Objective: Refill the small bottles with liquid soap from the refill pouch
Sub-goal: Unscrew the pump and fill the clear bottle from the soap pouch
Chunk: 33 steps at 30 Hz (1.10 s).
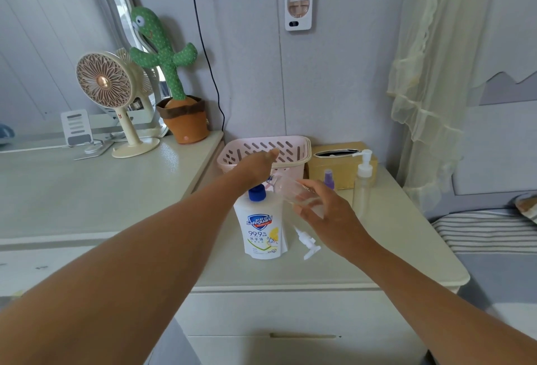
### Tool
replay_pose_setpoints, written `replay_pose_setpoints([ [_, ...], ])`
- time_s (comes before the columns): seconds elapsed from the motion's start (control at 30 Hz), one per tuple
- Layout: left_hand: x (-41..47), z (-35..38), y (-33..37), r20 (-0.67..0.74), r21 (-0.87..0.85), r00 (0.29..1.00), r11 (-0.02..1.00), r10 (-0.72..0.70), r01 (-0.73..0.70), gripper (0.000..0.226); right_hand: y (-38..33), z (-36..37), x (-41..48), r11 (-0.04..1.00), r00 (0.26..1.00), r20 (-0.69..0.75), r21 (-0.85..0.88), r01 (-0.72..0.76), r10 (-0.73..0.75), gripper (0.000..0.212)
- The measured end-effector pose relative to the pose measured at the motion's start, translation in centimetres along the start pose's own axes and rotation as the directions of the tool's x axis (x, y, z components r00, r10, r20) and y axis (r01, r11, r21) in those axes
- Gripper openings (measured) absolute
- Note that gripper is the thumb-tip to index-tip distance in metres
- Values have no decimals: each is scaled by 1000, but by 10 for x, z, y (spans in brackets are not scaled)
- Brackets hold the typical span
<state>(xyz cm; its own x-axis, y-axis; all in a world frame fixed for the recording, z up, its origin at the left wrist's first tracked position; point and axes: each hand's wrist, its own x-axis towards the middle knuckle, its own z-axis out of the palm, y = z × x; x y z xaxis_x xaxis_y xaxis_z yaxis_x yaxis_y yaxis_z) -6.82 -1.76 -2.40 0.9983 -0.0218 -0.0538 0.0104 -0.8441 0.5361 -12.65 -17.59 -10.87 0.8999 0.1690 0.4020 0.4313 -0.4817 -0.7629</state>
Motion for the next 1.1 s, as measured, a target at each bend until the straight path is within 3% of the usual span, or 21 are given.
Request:
replay_pose_setpoints([
  [0.3,-1,3,-2,-46,109,998,993,46,-41,45,1,4,0,1000,1000,-27,-9,4,-4,40],
  [0.53,2,2,-2,-38,61,999,998,13,-11,45,0,5,-3,1000,999,-38,-1,5,-5,41],
  [0.8,12,4,-10,-115,305,991,952,65,-27,45,-3,6,-1,1000,999,-36,-8,11,-11,40],
  [1.1,12,6,-11,-80,359,996,933,39,-8,44,2,9,-5,1000,1000,-22,7,-9,9,40],
])
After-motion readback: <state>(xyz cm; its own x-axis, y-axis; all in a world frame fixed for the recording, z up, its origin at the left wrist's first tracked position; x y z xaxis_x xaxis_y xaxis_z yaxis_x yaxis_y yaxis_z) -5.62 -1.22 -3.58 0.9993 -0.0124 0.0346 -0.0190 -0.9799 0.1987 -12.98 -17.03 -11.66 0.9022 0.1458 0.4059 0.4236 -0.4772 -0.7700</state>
